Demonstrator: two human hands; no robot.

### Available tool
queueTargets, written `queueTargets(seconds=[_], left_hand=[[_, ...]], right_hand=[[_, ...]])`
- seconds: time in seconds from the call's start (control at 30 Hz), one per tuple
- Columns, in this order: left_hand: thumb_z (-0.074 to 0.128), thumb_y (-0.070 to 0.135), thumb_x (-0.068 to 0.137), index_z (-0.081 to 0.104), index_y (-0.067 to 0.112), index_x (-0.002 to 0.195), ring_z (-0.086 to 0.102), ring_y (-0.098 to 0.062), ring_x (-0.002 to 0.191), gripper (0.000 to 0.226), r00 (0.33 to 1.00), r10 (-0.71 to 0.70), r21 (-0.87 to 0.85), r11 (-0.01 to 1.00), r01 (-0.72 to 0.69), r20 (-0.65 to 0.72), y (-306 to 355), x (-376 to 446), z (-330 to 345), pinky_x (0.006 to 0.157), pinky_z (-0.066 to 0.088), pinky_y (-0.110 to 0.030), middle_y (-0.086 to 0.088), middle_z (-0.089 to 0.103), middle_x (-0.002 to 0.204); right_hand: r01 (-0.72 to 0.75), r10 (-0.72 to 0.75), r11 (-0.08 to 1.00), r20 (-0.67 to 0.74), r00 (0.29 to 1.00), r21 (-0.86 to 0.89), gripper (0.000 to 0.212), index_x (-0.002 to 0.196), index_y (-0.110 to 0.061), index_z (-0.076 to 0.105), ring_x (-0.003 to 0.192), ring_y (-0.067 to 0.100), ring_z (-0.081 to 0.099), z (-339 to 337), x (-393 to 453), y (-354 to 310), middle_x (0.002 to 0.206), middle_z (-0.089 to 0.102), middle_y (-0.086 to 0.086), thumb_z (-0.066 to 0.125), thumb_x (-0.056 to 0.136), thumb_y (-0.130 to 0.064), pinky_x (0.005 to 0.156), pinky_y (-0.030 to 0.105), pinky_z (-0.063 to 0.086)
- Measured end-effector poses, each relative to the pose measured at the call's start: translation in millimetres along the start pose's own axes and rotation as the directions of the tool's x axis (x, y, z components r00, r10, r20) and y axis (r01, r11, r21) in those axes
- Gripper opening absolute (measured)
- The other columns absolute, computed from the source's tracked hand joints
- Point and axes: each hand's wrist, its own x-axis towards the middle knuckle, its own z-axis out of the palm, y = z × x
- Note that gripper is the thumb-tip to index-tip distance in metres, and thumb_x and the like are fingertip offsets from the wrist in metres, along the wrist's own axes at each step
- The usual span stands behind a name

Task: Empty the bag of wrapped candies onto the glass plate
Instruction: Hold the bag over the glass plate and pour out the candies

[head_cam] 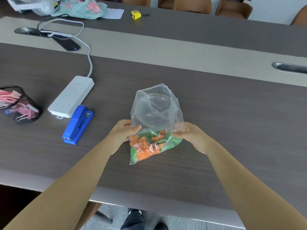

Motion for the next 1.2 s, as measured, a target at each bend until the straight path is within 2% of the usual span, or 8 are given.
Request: queueTargets(seconds=[0.13,0.3,0.43,0.57,0.77,0.93,1.07,1.2], left_hand=[[0.079,0.027,0.058,0.057,0.009,0.118,0.061,-0.022,0.111,0.066,0.997,-0.031,0.247,0.969,0.013,0.071,-30,-12,1,0.098,0.046,-0.033,-0.007,0.064,0.119],[0.077,0.032,0.052,0.062,0.015,0.107,0.061,-0.026,0.109,0.06,0.999,0.034,0.283,0.959,-0.026,-0.023,-38,-16,13,0.097,0.049,-0.04,-0.01,0.063,0.118],[0.07,0.014,0.074,0.059,0.021,0.089,0.062,-0.028,0.103,0.021,0.996,0.063,0.155,0.987,-0.052,-0.065,-34,-17,17,0.099,0.047,-0.042,-0.012,0.065,0.107],[0.058,0.012,0.086,0.056,0.015,0.103,0.062,-0.024,0.092,0.017,0.999,0.038,0.084,0.996,-0.036,-0.013,-24,-14,17,0.087,0.05,-0.037,-0.012,0.065,0.103],[0.049,0.021,0.092,0.056,0.014,0.097,0.061,-0.021,0.084,0.011,0.996,-0.051,-0.133,0.989,0.061,0.079,-7,-11,13,0.095,0.047,-0.046,-0.006,0.062,0.094],[0.05,0.027,0.09,0.063,0.013,0.102,0.068,-0.016,0.083,0.023,0.969,-0.023,-0.176,0.982,0.068,0.245,10,-18,10,0.077,0.055,-0.029,-0.002,0.071,0.094],[0.062,0.028,0.077,0.061,0.01,0.111,0.065,-0.022,0.098,0.038,0.964,-0.026,-0.176,0.982,0.075,0.265,15,-25,8,0.09,0.051,-0.032,-0.008,0.069,0.108],[0.057,0.02,0.085,0.059,0.012,0.113,0.063,-0.023,0.102,0.03,0.944,-0.073,-0.156,0.979,0.129,0.323,21,-33,3,0.088,0.053,-0.03,-0.008,0.065,0.117]], right_hand=[[-0.028,0.022,0.998,-0.091,0.996,-0.063,0.051,0.118,-0.012,0.058,0.117,0.024,0.055,8,-1,15,0.122,0.062,0.006,0.072,0.07,-0.005,0.103,0.038,0.042],[-0.007,-0.009,0.994,-0.148,0.989,-0.106,0.053,0.124,-0.011,0.054,0.11,0.025,0.056,13,1,24,0.115,0.061,0.006,0.069,0.073,-0.005,0.091,0.031,0.042],[0.041,-0.062,0.994,-0.204,0.977,-0.104,0.043,0.117,-0.009,0.059,0.095,0.024,0.06,17,3,22,0.106,0.066,0.01,0.068,0.077,-0.018,0.089,0.036,0.048],[0.081,-0.078,0.997,-0.185,0.98,0.007,0.028,0.105,-0.007,0.059,0.076,0.007,0.056,19,3,16,0.083,0.061,-0.003,0.066,0.078,-0.014,0.06,0.009,0.045],[0.055,-0.035,0.992,-0.169,0.985,0.115,0.037,0.116,-0.007,0.059,0.096,0.02,0.063,14,1,5,0.105,0.066,0.005,0.062,0.081,-0.018,0.084,0.03,0.052],[-0.009,0.039,0.975,-0.129,0.991,0.222,0.08,0.115,-0.01,0.056,0.111,0.028,0.06,11,-1,-5,0.12,0.064,0.009,0.065,0.052,-0.059,0.104,0.049,0.042],[-0.103,0.105,0.953,0.008,0.994,0.284,0.031,0.101,-0.017,0.061,0.115,0.025,0.057,10,-9,-16,0.119,0.062,0.003,0.055,0.083,-0.042,0.101,0.04,0.04],[-0.148,0.118,0.926,0.105,0.987,0.347,0.044,0.124,-0.007,0.053,0.116,0.027,0.057,9,-9,-14,0.127,0.06,0.01,0.056,0.085,-0.027,0.105,0.041,0.039]])
